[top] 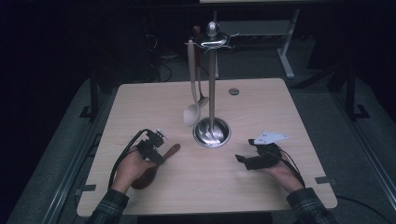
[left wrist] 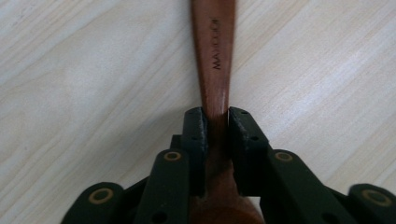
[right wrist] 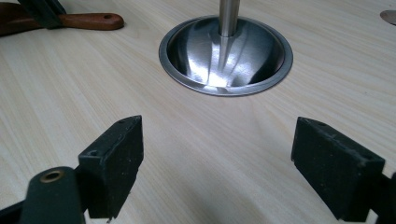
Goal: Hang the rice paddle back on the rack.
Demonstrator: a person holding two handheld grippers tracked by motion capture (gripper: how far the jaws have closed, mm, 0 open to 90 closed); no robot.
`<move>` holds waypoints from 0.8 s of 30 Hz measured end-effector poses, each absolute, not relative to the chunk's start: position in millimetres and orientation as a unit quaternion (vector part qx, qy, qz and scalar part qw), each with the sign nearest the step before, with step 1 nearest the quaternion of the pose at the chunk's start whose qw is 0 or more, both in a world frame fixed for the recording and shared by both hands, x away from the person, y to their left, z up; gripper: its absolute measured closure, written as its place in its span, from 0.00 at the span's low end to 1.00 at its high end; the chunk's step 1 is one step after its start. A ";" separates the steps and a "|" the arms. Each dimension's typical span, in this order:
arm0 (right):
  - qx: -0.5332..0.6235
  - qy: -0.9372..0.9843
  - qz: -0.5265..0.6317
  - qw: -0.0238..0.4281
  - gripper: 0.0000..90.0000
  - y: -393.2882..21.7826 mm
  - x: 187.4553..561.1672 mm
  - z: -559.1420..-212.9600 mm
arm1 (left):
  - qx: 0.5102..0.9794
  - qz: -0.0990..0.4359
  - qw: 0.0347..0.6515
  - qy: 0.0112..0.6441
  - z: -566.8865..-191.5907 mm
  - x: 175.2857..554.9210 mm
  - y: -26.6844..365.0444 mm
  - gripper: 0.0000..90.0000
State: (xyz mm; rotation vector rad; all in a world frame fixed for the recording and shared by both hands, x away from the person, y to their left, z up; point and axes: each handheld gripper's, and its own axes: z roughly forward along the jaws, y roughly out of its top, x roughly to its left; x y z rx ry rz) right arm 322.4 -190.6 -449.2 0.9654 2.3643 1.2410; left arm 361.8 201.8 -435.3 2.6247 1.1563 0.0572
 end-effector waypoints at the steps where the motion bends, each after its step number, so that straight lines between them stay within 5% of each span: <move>1: 0.336 0.823 0.432 0.150 0.18 -190.4 322.4 -449.2 | 0.907 0.020 0.135 0.399 -435.2 361.8 201.7 0.86; 12: 0.338 0.818 0.440 0.150 0.18 -191.5 323.0 -447.2 | 0.900 0.018 0.162 0.404 -431.1 360.6 211.6 0.87; 24: 0.335 0.819 0.441 0.148 0.18 -190.3 323.0 -447.2 | 0.871 0.035 0.290 0.396 -394.7 343.8 232.9 0.87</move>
